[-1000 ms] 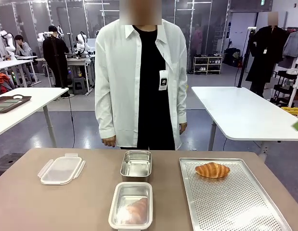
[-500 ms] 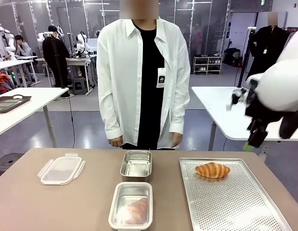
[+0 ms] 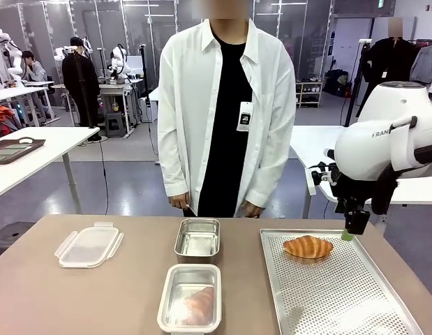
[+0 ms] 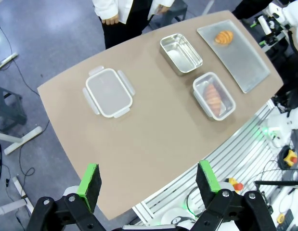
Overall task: Place the bread into the airtight container.
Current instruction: Pick up a Butter Roll and place it into an empty Airtight Container.
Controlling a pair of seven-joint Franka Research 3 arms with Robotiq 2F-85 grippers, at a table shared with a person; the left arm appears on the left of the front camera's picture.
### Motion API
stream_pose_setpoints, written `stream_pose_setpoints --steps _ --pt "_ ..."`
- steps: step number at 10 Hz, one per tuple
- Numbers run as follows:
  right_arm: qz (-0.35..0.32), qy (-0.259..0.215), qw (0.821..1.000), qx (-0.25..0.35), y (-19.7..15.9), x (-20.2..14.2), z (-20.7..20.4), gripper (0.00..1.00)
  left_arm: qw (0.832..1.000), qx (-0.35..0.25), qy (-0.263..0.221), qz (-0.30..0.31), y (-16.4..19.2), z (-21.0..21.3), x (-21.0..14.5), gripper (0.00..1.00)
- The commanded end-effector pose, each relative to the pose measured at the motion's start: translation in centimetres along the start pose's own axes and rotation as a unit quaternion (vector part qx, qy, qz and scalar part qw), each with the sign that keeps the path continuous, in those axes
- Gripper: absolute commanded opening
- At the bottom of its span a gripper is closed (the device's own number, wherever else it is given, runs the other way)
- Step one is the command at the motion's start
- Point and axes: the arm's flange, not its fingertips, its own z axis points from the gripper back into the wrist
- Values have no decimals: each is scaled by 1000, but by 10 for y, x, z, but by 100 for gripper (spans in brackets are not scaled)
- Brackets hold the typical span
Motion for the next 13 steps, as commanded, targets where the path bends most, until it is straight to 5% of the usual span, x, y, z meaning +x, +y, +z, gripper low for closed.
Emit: stream_pose_setpoints --steps 1,6,8,13 --pt "1 1 1000 -3 1 -3 2 100 1000 2 3 -10 0 2 0 100" --pt "22 8 1000 3 -10 0 -6 100 1000 2 3 -10 0 2 0 100" --pt "60 -10 998 6 -26 23 -31 100 1000 2 3 -10 0 2 0 100" --pt "39 20 999 16 -69 53 -92 100 1000 2 3 -10 0 2 0 100"
